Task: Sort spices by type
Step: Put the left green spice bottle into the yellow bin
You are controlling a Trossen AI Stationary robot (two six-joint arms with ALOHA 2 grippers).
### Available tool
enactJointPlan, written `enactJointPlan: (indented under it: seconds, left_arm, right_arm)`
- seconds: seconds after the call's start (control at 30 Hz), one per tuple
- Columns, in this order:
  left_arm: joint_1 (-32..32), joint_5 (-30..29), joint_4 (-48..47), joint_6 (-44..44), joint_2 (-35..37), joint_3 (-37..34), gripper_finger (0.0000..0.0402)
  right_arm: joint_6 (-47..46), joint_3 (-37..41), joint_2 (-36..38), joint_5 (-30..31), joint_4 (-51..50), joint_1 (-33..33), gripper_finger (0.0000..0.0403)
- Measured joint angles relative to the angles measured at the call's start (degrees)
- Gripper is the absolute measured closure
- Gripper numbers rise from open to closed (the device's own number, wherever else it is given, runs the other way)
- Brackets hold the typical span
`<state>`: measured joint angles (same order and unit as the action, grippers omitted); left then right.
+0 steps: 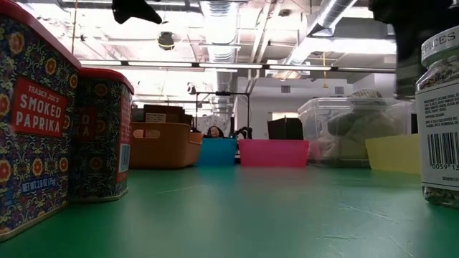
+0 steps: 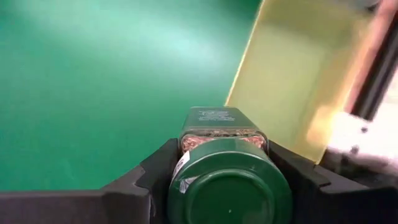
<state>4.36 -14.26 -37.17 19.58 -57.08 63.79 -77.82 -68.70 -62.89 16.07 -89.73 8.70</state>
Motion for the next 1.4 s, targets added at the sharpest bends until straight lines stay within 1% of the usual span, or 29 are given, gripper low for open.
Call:
enactJointPlan:
  seconds: [0.1, 0.2, 0.3, 0.4, 0.5, 0.63, 0.7, 0.83, 1.0, 1.17, 1.4]
  left_arm:
    - [0.0, 0.0, 3.1, 3.1, -0.6, 0.0, 0.0168]
    - [0.0, 0.4, 4.7, 5.0, -0.7, 0.0, 0.0168]
    - [0.0, 0.4, 5.7, 6.6, -0.7, 0.0, 0.0168]
    - [0.0, 0.4, 8.4, 7.1, -0.7, 0.0, 0.0168]
    - [0.0, 0.1, 12.0, 6.3, -0.7, 0.0, 0.0168]
    - [0.0, -2.0, 15.0, 1.4, -0.7, 0.0, 0.0168]
    - [0.0, -2.6, 15.1, -0.2, -0.7, 0.0, 0.0168]
    - [0.1, -2.7, 13.8, -0.2, -0.7, 0.0, 0.0168]
    - [0.0, -3.3, 10.8, -0.5, -1.2, 0.0, 0.0168]
    - [-0.3, -3.8, 10.5, -5.7, -2.2, 0.0, 0.0168]
    - [-2.5, -3.8, 8.4, -8.1, -2.2, 0.0, 0.0168]
  right_arm:
    - [2.7, 0.8, 2.9, 3.9, -0.4, -5.9, 0.0178]
    - [6.6, 2.4, 4.4, 6.6, 0.1, -12.0, 0.0178]
    - [11.2, 5.4, 4.9, 7.0, 0.5, -17.7, 0.0178]
    - [14.2, 8.9, 5.0, 6.9, 1.4, -21.5, 0.0178]
    - [16.8, 12.0, 5.4, 6.7, 7.0, -23.9, 0.0178]
    - [19.2, 15.8, 5.5, 6.1, 13.5, -27.3, 0.0178]
    - [19.4, 17.9, 5.6, 4.9, 16.1, -28.8, 0.0178]
    - [21.1, 21.9, 5.5, 3.3, 20.3, -31.0, 0.0178]
    - [21.5, 26.3, 5.5, 1.7, 21.5, -33.4, 0.0178]
    - [22.3, 29.7, 5.5, -2.5, 23.6, -35.2, 0.0173]
    - [23.8, 30.1, 5.6, -3.2, 24.7, -35.6, 0.0148]
